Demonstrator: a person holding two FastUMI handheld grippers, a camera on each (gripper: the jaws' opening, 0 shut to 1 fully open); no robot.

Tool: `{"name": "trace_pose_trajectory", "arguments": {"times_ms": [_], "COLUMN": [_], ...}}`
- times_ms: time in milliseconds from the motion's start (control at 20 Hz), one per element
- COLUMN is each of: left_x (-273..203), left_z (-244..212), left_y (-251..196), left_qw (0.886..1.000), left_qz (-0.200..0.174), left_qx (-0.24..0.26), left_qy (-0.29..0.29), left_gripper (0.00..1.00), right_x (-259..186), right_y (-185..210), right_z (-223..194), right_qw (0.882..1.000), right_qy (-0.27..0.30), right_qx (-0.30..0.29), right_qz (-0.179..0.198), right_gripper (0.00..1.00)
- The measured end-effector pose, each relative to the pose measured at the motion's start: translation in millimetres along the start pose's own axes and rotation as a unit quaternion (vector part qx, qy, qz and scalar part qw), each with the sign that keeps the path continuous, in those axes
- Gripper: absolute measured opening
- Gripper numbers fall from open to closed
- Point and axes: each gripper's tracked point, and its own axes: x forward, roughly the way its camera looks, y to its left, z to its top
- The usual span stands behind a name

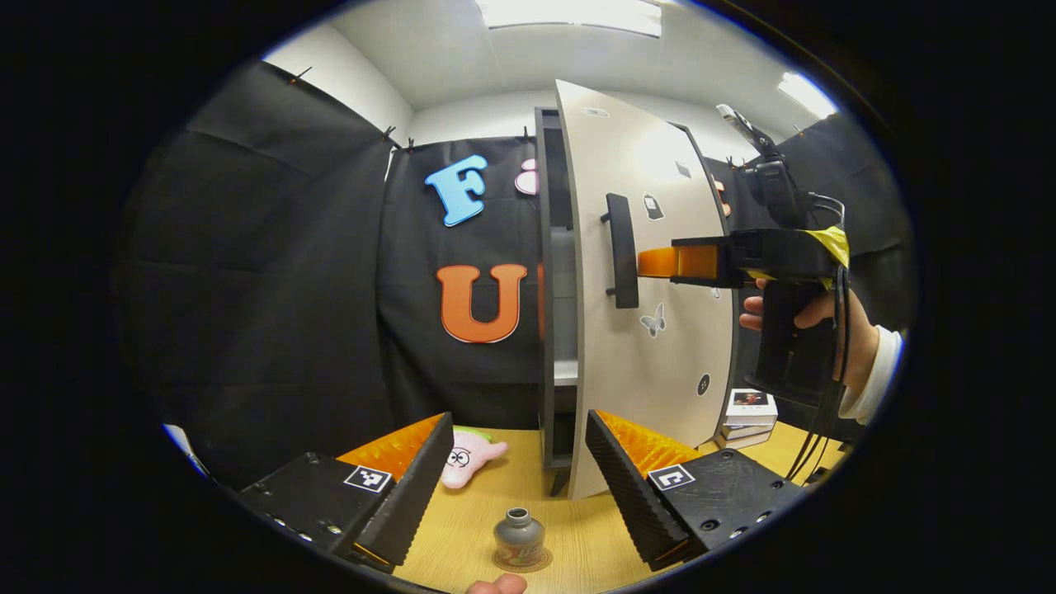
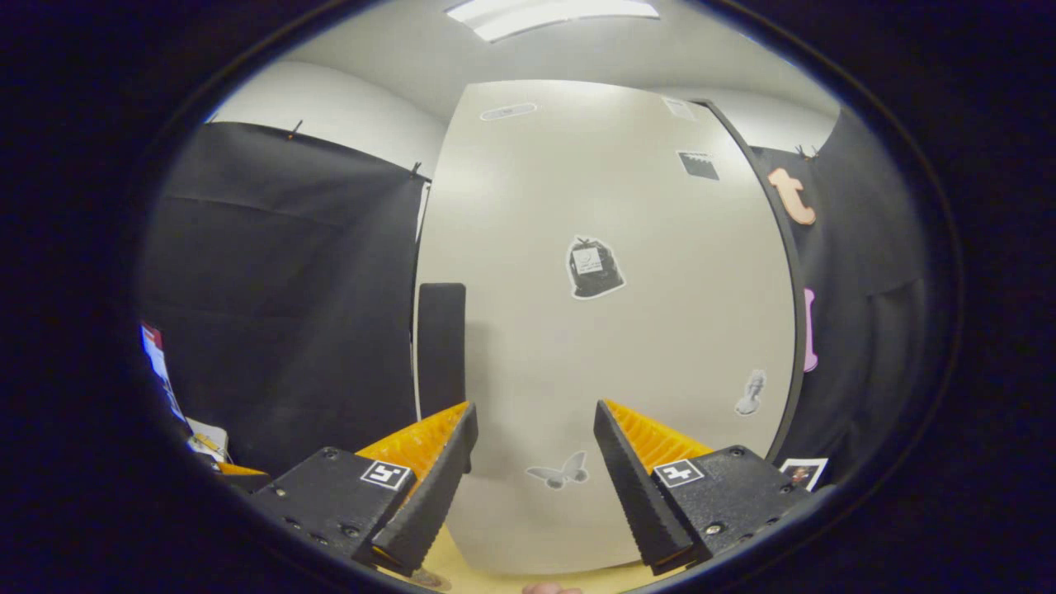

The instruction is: Open the cabinet door with the right hand, grasp the bottle in the cabinet with the left hand and place it on the coaster, then close the cabinet door with the right hand.

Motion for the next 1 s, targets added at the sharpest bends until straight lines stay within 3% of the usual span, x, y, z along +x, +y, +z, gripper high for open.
{"name": "trace_pose_trajectory", "arguments": {"times_ms": [350, 500, 750, 1000], "left_x": [7.0, 6.3, 13.6, 8.3], "left_z": [-3.5, 6.1, 11.0, 14.3], "left_y": [2.0, -7.2, -31.3, -60.3], "left_qw": [1.0, 1.0, 0.999, 0.998], "left_qz": [0.002, 0.0, -0.023, -0.047], "left_qx": [-0.018, -0.024, -0.025, -0.021], "left_qy": [0.003, -0.018, -0.023, -0.034], "left_gripper": [0.97, 0.96, 0.95, 0.95], "right_x": [-14.6, -51.1, -133.9, -209.0], "right_y": [-19.9, -32.4, -83.0, -141.6], "right_z": [7.8, 6.0, -30.5, -64.2], "right_qw": [0.999, 0.997, 0.993, 0.978], "right_qy": [-0.029, -0.048, -0.021, 0.004], "right_qx": [0.007, 0.003, -0.008, -0.001], "right_qz": [-0.034, -0.053, -0.12, -0.209], "right_gripper": [0.89, 0.92, 0.89, 0.92]}}
